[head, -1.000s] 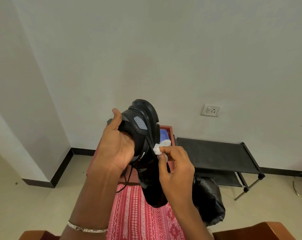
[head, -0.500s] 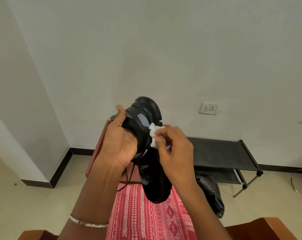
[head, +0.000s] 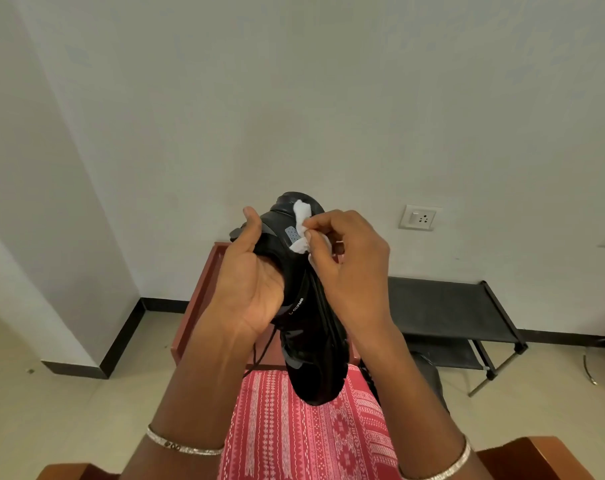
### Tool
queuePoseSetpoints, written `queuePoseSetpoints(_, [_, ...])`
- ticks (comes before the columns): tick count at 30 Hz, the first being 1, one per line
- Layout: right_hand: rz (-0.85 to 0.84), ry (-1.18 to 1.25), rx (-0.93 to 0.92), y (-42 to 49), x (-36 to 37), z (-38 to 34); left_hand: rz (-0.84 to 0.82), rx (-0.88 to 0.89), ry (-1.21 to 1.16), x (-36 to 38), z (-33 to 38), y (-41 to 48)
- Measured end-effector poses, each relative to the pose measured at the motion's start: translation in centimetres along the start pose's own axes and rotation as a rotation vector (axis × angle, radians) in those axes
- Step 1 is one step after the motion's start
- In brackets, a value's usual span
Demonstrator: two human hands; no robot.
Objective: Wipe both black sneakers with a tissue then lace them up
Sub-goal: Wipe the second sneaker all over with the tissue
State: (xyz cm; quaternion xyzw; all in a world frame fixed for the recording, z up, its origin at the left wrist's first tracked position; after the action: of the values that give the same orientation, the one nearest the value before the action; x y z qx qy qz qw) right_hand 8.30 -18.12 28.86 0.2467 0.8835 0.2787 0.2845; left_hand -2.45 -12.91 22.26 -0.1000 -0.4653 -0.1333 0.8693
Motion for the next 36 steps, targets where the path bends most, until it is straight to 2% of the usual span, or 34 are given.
queuePoseSetpoints(4, [-0.058, -0.053, -0.063, -1.7, 0.5, 0.9, 0.023, 0.012, -0.007, -0.3, 0.6, 0.0])
queuePoseSetpoints(10, [-0.217, -0.094, 0.161, -5.5, 0.9, 5.2, 0.066, 0.041, 0.02, -1.1, 1.9, 0.4])
queuePoseSetpoints(14, [-0.117, -0.081, 0.129, -3.0, 0.0, 3.5, 0.041, -0.004, 0.013, -0.5, 0.7, 0.1])
queuePoseSetpoints(18, [0.017, -0.059, -0.015, -0.6, -0.4, 0.2, -0.024, -0.04, 0.025, 0.4, -0.6, -0.3])
queuePoseSetpoints(22, [-0.003, -0.107, -0.121, -1.0, 0.8, -0.3, -0.014, -0.071, -0.039, 0.0, -1.1, -0.1])
queuePoseSetpoints(29, [0.031, -0.09, -0.037, -6.7, 0.1, 3.8, 0.065, -0.011, -0.027, -1.1, 1.0, 0.7])
queuePoseSetpoints(32, [0.007, -0.11, -0.017, -6.2, 0.1, 4.3, 0.075, -0.012, -0.037, -1.2, 0.9, 0.7])
queuePoseSetpoints(36, [0.058, -0.108, -0.045, -4.1, -0.4, 2.5, 0.064, -0.015, -0.05, -0.4, 0.6, 0.5])
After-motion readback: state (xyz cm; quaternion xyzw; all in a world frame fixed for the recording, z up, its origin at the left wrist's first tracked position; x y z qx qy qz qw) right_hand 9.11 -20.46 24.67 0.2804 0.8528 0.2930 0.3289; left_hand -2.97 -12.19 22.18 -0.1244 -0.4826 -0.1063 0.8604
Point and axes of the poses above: each hand's wrist, its own y-axis towards the middle knuckle, its own x-axis out of the palm, z = x × y, the point moved 9 cm from there along y, towards the middle knuckle, and after that the axes turned 4 degrees about x, right-handed, at the moved point
